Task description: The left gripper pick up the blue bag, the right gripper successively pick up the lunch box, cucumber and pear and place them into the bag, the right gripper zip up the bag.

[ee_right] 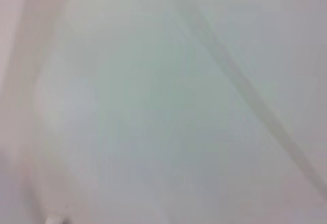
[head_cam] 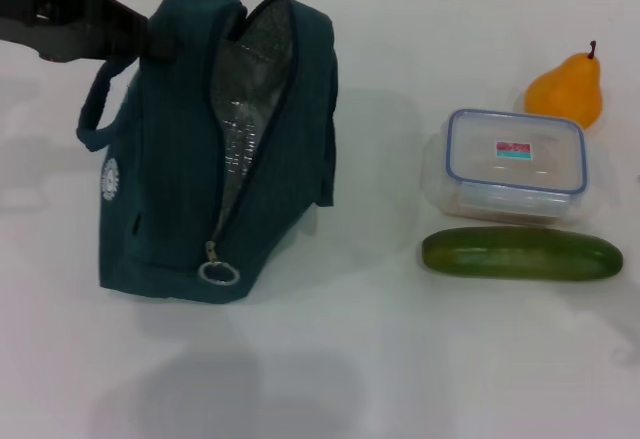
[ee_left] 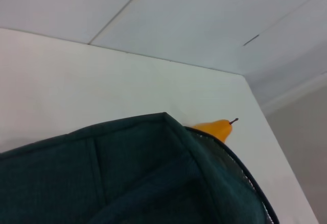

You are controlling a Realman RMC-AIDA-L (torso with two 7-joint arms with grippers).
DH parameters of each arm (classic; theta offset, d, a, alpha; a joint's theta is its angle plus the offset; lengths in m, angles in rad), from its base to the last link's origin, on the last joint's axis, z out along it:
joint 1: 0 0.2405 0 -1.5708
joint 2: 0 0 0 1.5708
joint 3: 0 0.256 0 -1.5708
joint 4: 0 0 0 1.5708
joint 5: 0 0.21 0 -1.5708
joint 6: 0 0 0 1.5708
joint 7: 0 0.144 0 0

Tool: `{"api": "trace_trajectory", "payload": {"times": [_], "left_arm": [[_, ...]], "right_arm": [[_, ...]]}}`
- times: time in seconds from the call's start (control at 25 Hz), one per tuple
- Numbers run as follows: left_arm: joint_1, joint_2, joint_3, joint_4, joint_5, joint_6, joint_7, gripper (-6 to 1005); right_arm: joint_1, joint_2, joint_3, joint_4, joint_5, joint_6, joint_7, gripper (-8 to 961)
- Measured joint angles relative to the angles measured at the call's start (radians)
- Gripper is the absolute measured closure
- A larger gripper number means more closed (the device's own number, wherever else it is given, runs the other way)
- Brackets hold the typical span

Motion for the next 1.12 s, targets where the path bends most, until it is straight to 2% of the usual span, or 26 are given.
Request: {"api": "trace_trajectory", "payload": {"times": [0.16,0.32,0.44,0.92,1.12], "left_arm": [[-0.001,0.000,-0.001,-0.009,0.002,0.000,0.005,953],[-0.002,0.000,0.001,-0.012,0.007,0.000,0.008,953],[-0.002,0.002,-0.002,-0.012,0.008,-0.001,0.008,953],[-0.003,0.002,0.002,-0.012,0.011,-0.004,0.009,952],[-0.006,0.002,0.002,-0.011,0.011,-0.004,0.009,952]], "right_arm": [[-0.001,0.000,0.002,0.060,0.129,0.048,0.285,202],[-0.002,0.000,0.010,0.070,0.147,0.132,0.501,202],[0.002,0.001,0.011,0.071,0.144,0.246,0.692,202],[0.028,0.009,0.002,0.068,0.111,0.431,0.805,202],[0.069,0.010,-0.017,0.059,0.110,0.486,0.807,202]]}}
